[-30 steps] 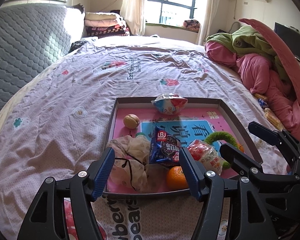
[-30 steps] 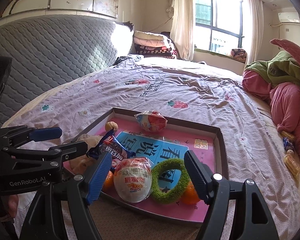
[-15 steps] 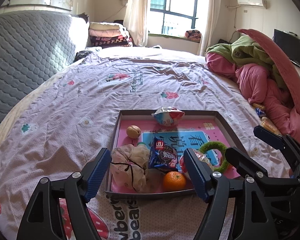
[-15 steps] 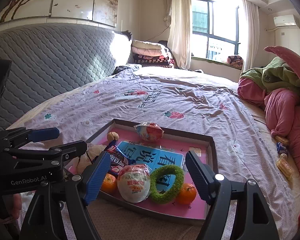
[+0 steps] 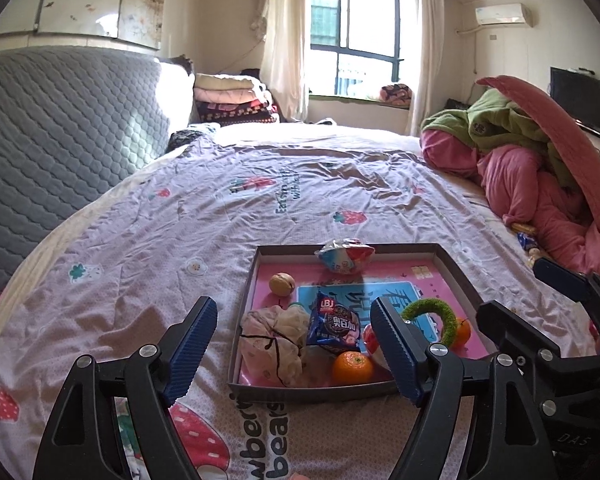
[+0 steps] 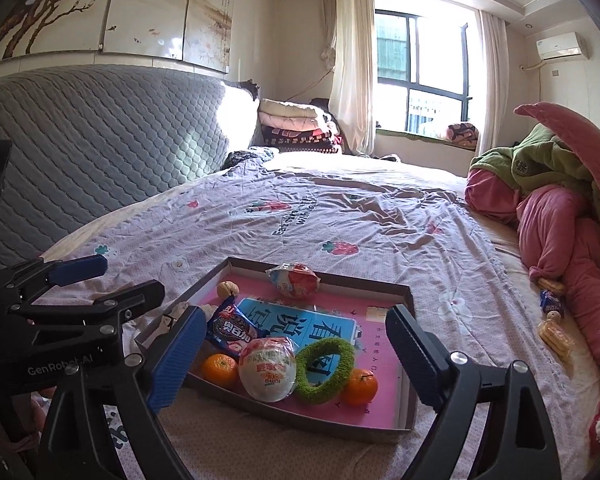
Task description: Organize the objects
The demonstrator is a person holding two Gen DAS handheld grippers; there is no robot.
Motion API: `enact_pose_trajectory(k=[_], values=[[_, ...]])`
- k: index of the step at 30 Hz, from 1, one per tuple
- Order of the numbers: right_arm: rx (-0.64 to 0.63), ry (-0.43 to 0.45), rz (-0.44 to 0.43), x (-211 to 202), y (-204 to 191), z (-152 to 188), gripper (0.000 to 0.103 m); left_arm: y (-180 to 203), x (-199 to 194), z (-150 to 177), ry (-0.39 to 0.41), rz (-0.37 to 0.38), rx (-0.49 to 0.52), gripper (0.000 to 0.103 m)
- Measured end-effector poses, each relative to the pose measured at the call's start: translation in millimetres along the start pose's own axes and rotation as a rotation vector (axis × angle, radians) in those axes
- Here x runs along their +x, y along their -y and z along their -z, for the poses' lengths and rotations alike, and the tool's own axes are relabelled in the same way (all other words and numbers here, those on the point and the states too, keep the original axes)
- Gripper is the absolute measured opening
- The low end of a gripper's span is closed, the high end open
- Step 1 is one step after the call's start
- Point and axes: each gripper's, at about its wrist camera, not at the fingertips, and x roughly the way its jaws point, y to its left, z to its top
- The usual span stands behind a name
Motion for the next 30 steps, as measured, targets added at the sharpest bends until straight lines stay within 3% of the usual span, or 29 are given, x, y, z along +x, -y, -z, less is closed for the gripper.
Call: enact_pose_trajectory(k=[7,30], values=[[0.006,0.001,0.006,-13,2,9,0.091,-5,-9,14,-0.011,-0.029,-0.045,0.08],[0.102,-0.018,-0.002,-33,3,45,0.091,-4,-27,61,-0.055,-0.049,0.004,0.08]])
